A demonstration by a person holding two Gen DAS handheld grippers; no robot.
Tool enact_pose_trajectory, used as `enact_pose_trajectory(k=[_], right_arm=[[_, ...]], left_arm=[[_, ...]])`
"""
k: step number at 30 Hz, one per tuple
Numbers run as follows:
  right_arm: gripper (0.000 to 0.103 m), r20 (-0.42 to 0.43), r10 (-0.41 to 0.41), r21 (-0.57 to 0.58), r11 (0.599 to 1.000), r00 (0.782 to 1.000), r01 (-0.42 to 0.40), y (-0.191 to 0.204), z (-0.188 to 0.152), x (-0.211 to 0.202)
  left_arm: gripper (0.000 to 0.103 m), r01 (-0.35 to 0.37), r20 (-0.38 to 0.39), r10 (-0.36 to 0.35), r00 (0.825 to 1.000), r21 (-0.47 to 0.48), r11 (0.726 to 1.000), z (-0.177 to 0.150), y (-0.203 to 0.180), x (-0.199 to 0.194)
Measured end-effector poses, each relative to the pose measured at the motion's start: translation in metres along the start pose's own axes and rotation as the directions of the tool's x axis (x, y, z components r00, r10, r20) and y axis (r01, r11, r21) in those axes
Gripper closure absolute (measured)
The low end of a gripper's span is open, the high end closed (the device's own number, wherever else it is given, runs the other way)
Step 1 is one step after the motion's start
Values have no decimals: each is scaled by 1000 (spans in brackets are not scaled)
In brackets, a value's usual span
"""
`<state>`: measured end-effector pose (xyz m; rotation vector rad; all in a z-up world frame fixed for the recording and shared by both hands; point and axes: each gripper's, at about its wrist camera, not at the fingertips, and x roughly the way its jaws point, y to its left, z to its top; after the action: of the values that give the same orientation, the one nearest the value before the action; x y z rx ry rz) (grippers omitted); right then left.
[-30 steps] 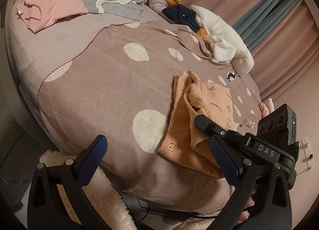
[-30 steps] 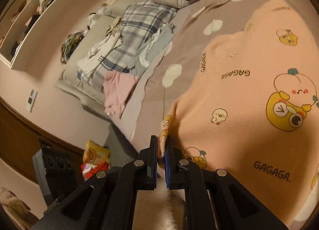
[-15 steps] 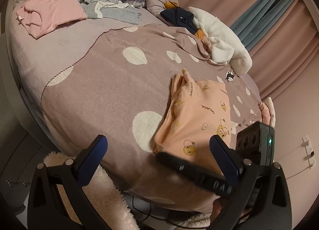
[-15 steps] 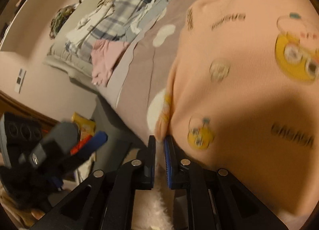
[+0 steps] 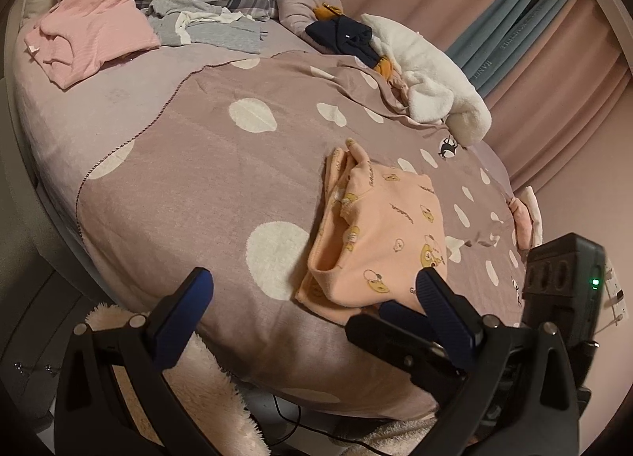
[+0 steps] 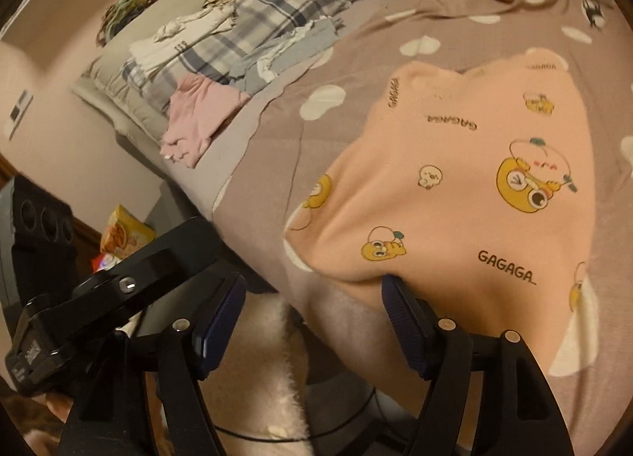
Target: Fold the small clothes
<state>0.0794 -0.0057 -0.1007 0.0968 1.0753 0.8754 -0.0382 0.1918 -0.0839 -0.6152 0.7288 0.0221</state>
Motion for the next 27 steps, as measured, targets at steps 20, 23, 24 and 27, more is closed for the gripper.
enact_pose_trajectory(k=[20, 23, 24, 27], right_arm=[[14, 171, -191, 67, 981, 966, 182, -32, 1, -69], [13, 161, -216, 170, 967, 963, 188, -58, 1, -73], [13, 155, -207, 201, 964, 966, 174, -66, 0, -73], [13, 136, -193, 275, 950, 972, 150, -86, -2, -69]], left_arm=[[0, 71, -19, -70, 997, 135, 988, 8, -37, 24], [0, 65, -40, -59, 997, 146, 987, 8, -40, 33], [0, 66, -46, -60, 997, 148, 987, 7, -40, 35], [0, 67, -66, -56, 996, 170, 983, 8, -42, 45]])
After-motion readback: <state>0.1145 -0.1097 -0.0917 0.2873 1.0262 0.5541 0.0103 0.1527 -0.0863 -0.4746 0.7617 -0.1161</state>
